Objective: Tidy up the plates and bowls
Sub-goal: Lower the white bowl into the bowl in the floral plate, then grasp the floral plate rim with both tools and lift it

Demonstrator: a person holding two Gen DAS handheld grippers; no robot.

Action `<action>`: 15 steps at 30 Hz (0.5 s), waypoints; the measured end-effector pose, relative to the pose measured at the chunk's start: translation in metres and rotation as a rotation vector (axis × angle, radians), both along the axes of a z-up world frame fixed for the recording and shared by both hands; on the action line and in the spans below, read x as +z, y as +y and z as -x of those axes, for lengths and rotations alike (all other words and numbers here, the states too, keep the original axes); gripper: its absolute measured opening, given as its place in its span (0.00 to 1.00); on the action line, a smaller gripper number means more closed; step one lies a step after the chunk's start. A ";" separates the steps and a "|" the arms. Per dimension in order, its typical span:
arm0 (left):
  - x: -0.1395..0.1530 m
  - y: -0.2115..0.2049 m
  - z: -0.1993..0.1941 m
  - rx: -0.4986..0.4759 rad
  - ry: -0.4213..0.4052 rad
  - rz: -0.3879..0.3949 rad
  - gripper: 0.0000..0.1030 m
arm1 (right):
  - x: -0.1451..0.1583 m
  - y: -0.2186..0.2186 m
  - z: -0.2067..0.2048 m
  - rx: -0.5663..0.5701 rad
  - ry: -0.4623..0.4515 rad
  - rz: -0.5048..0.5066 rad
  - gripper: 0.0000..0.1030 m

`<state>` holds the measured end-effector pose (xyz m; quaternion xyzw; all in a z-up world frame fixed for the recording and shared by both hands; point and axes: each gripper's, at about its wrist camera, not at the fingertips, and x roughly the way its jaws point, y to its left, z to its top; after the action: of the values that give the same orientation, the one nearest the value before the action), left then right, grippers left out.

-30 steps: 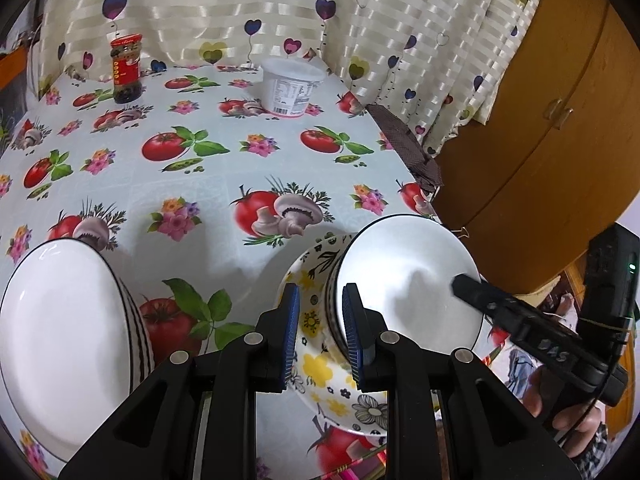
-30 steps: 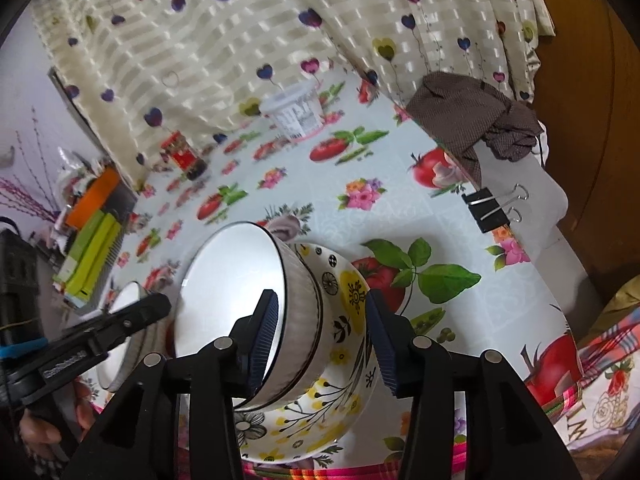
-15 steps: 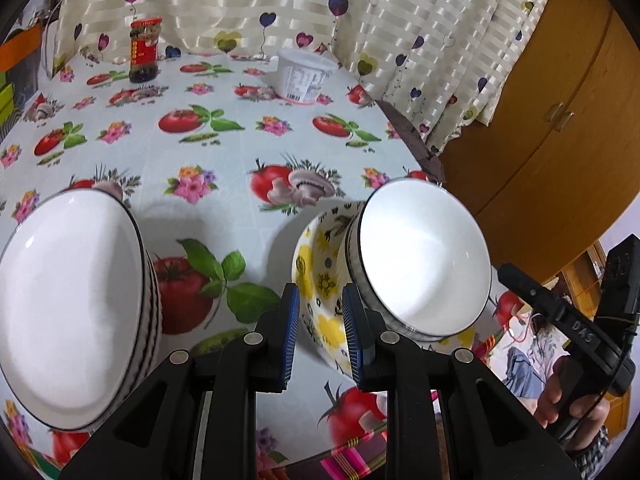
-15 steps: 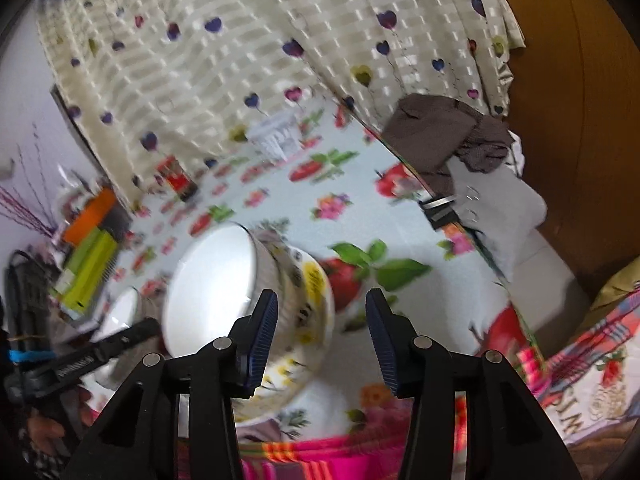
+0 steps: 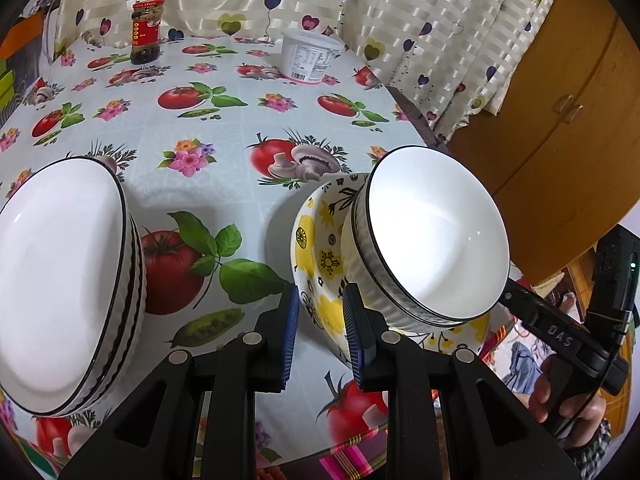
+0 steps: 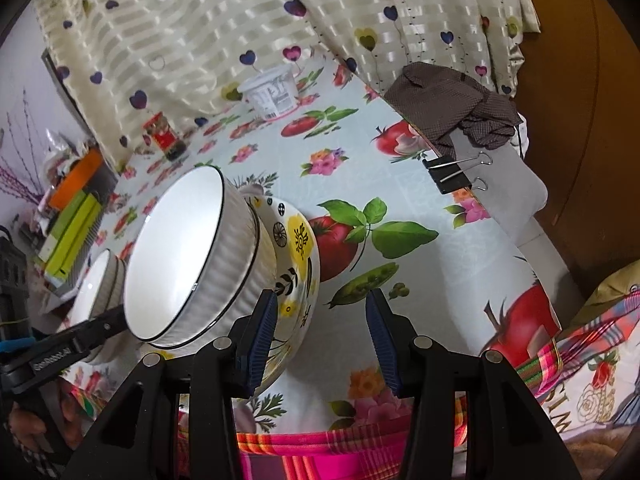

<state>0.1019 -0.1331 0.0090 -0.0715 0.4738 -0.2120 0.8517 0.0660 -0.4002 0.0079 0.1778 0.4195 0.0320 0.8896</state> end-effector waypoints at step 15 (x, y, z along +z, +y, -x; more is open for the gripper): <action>-0.009 -0.012 -0.004 -0.013 0.022 -0.040 0.23 | -0.022 0.008 -0.026 0.034 0.059 -0.007 0.20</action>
<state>0.1060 -0.1449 0.0002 -0.0540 0.4877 -0.2072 0.8463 0.0915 -0.3924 -0.0146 0.1744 0.4484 0.0432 0.8756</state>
